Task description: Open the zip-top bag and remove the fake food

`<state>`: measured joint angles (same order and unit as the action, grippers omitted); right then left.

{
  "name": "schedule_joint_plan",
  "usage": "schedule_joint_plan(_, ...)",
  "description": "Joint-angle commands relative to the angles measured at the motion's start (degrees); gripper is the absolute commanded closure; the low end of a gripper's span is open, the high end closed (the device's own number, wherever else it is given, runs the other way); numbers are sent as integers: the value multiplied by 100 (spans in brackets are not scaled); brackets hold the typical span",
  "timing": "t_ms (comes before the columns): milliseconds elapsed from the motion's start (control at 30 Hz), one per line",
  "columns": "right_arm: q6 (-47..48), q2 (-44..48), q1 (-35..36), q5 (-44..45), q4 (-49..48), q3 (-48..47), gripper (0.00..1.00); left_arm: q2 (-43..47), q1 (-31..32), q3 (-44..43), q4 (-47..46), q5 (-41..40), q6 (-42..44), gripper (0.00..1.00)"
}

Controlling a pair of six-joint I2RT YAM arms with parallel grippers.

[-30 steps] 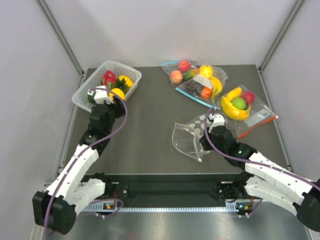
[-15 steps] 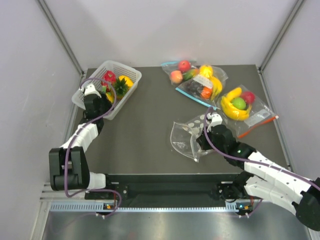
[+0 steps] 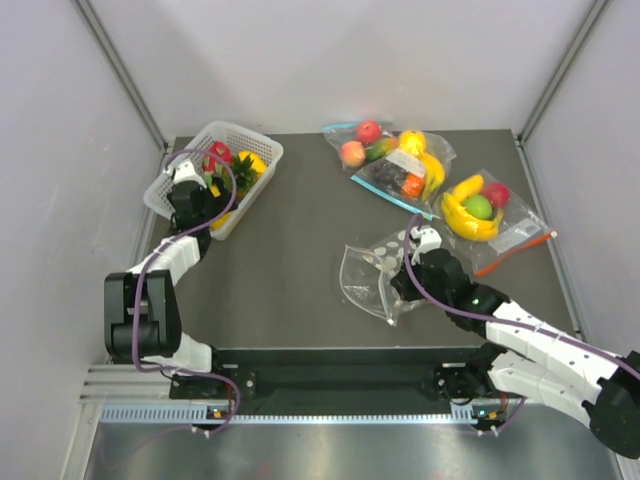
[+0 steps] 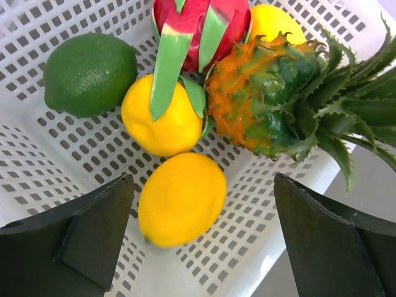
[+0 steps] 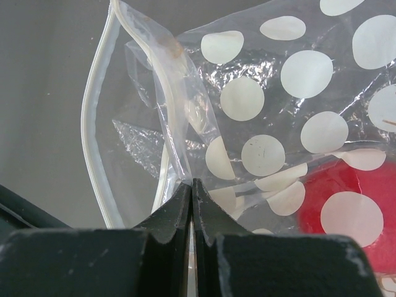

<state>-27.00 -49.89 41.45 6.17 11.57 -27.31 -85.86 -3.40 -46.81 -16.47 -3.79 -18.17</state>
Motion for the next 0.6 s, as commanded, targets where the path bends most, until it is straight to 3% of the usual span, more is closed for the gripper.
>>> schedule_joint_plan(0, 72, -73, -76, -81, -234, -81, 100, 402, 14, 171, -444, 124, -107, 1)
schedule_joint_plan(133, 107, -196, -76, -143, -252, -152, 100, 1176, 322, 856, -673, -156, -107, 1)
schedule_joint_plan(267, 125, -424, -76, -222, -331, -257, 100, 2011, 1296, 1559, -709, -622, 6, 1)
schedule_joint_plan(300, 134, -469, -67, -248, -331, -283, 100, 2265, 1785, 1630, -656, -762, 42, 1)
schedule_joint_plan(567, 116, -741, -76, -582, -656, -389, 100, 2566, 3933, 1754, -471, -1632, 218, 1)
